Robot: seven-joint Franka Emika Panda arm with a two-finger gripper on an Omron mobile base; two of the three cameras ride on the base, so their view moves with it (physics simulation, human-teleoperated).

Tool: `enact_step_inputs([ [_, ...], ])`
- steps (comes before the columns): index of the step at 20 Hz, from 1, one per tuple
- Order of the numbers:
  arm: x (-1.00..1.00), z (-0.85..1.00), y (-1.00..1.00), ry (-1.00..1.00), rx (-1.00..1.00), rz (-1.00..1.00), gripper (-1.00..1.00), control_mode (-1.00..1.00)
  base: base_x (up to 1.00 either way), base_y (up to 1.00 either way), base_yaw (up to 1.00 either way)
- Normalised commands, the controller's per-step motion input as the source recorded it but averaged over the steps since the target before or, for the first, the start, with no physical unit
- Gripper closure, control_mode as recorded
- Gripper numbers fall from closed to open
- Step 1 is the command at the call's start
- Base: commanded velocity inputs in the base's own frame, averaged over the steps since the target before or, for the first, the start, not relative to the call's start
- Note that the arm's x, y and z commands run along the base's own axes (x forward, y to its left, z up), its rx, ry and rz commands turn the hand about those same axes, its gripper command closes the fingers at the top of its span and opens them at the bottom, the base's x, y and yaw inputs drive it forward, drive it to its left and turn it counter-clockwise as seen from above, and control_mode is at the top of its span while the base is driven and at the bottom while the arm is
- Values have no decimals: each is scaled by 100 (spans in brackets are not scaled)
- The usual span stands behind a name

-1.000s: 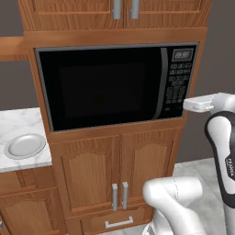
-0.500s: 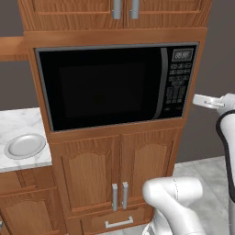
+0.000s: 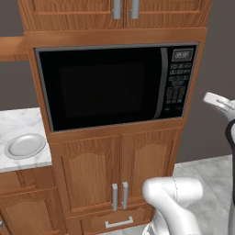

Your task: Pick the cheese from the counter and place it in the microwave. Then turn on the microwave.

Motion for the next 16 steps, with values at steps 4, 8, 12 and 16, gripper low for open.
enact_step_inputs([
  [4, -15, 0, -9, 2, 18, -4, 100, -100, 0, 0, 0],
  [8, -13, 1, -4, 6, 16, -5, 100, -100, 0, 0, 0],
  [12, -11, 3, -3, 10, 15, -5, 100, -100, 0, 0, 0],
  [16, -11, 1, -6, 11, 16, -5, 100, -100, 0, 0, 0],
])
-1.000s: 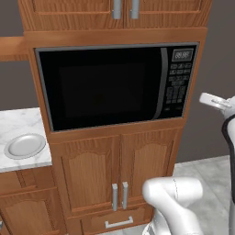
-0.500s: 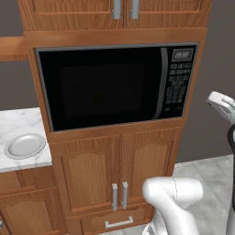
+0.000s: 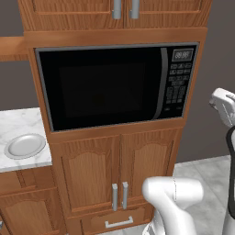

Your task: Pick the cheese from the counter and place it in the microwave. Then turn on the microwave.

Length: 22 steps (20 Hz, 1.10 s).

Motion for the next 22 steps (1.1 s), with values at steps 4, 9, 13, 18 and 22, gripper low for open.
enact_step_inputs([
  [4, -8, 0, -7, 8, 16, -4, 100, -100, 0, 0, 0],
  [9, -1, 0, -2, 6, 15, -2, 100, -100, 0, 0, 0],
  [13, 0, 0, 0, 5, 12, 0, 100, -100, 0, 0, 0],
  [18, 0, -2, 0, 5, 12, 0, 100, -100, 0, 0, 0],
  [22, 0, -5, 0, 4, 12, 0, 100, -100, 0, 0, 0],
])
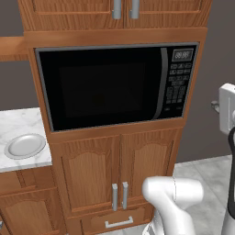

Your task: Pick the cheese from the counter and place it in the microwave. Then turn on the microwave.

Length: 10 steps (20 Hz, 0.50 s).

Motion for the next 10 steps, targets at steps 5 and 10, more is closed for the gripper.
enact_step_inputs([
  [5, 0, -4, 0, 3, 12, -1, 100, -100, 0, 0, 0],
  [10, 0, -6, 0, 2, 11, -1, 100, -100, 0, 0, 0],
])
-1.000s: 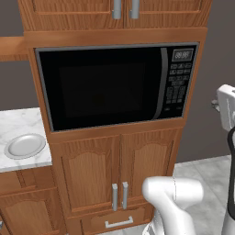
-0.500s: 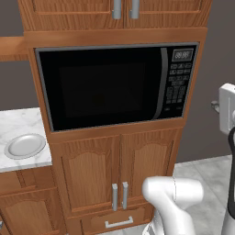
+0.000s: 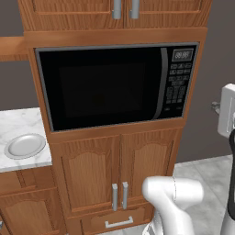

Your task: Pick the cheese from the counter and place it in the microwave. Then turn on the microwave.

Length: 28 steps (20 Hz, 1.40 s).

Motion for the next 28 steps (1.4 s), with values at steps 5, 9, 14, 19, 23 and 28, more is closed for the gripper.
enact_step_inputs([
  [5, 0, -11, 0, 2, 8, -3, 100, -100, 0, 0, 0],
  [9, 0, -8, 0, 2, 8, -3, 100, -100, 0, 0, 0],
  [14, 0, -2, 0, 2, 7, -4, 100, -100, 0, 0, 0],
  [19, 2, -4, 0, 2, 2, -4, 100, -100, 0, 0, 0],
  [23, 2, -9, 0, 3, 2, -3, 100, -100, 0, 0, 0],
  [28, 2, -11, 0, 3, 3, -3, 100, -100, 0, 0, 0],
])
